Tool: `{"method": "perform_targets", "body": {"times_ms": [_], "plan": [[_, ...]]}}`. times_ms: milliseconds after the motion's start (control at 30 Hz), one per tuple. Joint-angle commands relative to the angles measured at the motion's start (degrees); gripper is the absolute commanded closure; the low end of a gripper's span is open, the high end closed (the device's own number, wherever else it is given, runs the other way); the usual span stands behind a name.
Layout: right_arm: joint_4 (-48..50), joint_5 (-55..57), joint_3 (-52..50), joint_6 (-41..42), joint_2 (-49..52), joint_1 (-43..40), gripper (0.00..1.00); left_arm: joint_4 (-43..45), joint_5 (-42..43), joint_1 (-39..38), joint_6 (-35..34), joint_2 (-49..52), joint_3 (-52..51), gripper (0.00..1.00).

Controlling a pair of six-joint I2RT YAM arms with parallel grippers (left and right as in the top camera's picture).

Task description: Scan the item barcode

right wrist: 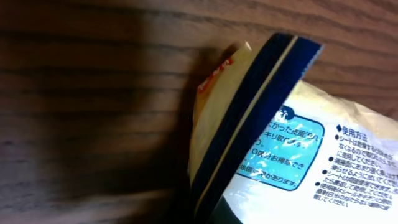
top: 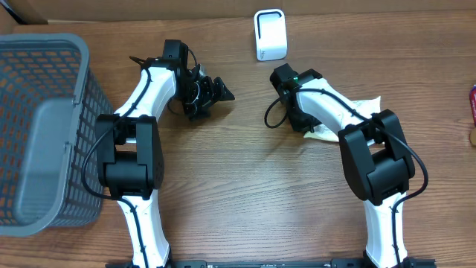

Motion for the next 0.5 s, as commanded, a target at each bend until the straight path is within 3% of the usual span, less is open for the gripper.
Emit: {"method": "perform_targets", "body": {"times_ms": [0, 200, 467], "plan": [[-0.39, -1.25, 0.96, 1.95, 1.44, -0.26, 0.96, 0.15, -0.15, -0.22, 0.92, 0.44, -0.35, 0.14], [-6.62, -11.91, 12.15, 1.81, 0.9, -0.28, 0.96, 0.13, -0.13, -0.22, 0.9, 0.44, -0.35, 0.13], [-16.57, -39.56, 32.89, -4.68, -1.77, -1.81, 0.96, 0.0, -0.15, -0.22, 0.9, 0.44, -0.35, 0.13]]}}
